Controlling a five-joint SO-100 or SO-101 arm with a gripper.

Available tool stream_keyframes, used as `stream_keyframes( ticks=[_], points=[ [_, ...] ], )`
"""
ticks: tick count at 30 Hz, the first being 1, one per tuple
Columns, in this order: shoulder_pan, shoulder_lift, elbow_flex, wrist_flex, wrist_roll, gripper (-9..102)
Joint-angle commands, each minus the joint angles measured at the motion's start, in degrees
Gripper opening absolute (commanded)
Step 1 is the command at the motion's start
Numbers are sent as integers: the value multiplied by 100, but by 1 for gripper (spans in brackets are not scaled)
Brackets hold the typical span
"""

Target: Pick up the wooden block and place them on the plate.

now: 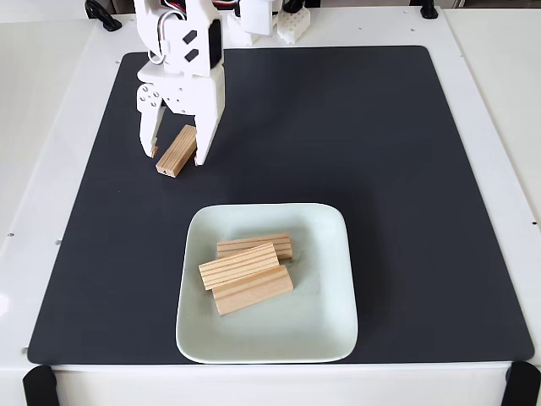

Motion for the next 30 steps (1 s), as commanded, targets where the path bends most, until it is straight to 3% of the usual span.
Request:
stream_keyframes(
  ticks=[1,30],
  points=[
    [0,35,-272,-26,35,29],
    [132,-316,-264,-62,-53,28]
  ],
)
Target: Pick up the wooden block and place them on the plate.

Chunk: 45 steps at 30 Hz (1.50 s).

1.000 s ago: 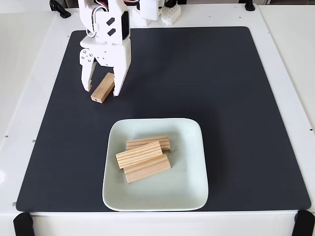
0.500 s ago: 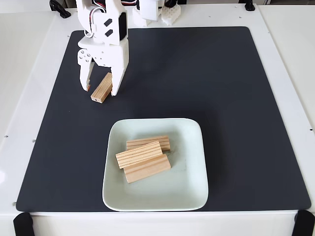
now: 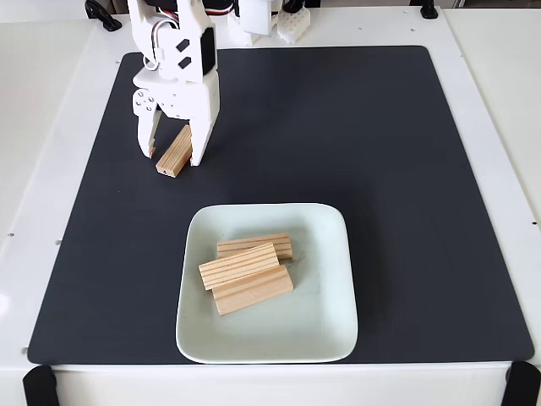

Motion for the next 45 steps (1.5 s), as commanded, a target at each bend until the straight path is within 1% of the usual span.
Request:
stream_keyframes(
  ticks=[1,29,31,36,37,40,45],
  points=[
    [-62,0,-255,-44,-53,28],
    [-123,105,-264,26,-70,28],
    [-123,105,-264,18,-70,24],
    [-114,105,-264,-18,-70,1],
    [-114,105,-264,-18,-70,-1],
    [-114,105,-264,-26,-70,1],
    [-114,114,-264,-26,-70,1]
  ],
)
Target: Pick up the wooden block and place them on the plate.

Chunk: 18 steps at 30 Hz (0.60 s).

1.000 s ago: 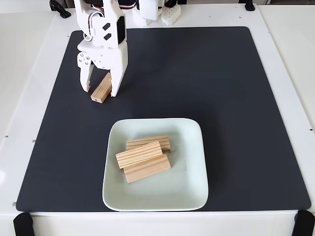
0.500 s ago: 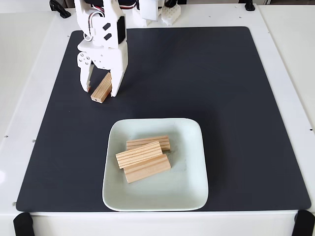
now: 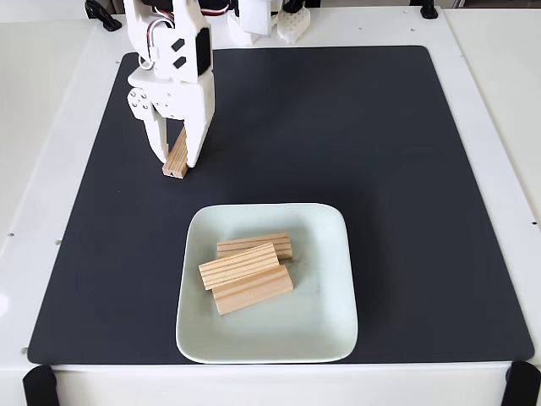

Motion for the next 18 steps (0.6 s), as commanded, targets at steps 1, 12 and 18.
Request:
stream_keyframes(
  ticks=[1,12,18],
  points=[
    [-53,176,-193,0,-53,1],
    [-70,2118,-97,44,-62,1],
    [-255,3357,-97,44,-62,1]
  ],
)
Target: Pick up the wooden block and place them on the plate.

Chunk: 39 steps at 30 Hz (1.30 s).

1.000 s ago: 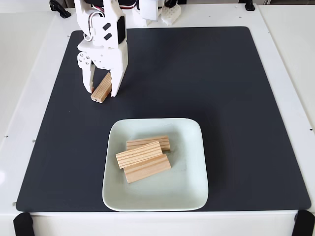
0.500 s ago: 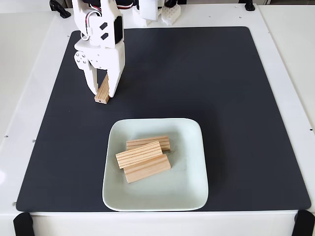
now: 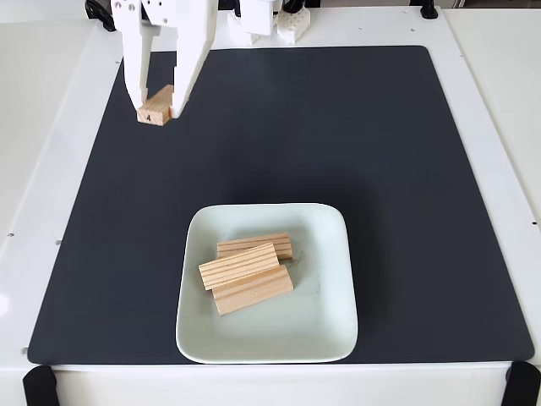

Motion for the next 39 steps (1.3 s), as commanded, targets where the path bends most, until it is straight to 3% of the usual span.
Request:
stream_keyframes(
  ticks=[1,5,10,21,26,30,39],
  points=[
    [-9,826,-105,18,-35,1],
    [-272,1345,-88,18,-237,2],
    [-624,1731,308,18,-2074,2],
    [-299,2452,1846,18,-8271,2],
    [-272,2672,2435,-53,-10169,2],
    [-290,2646,2777,-53,-10854,2],
    [-290,2637,2953,-62,-10881,1]
  ],
)
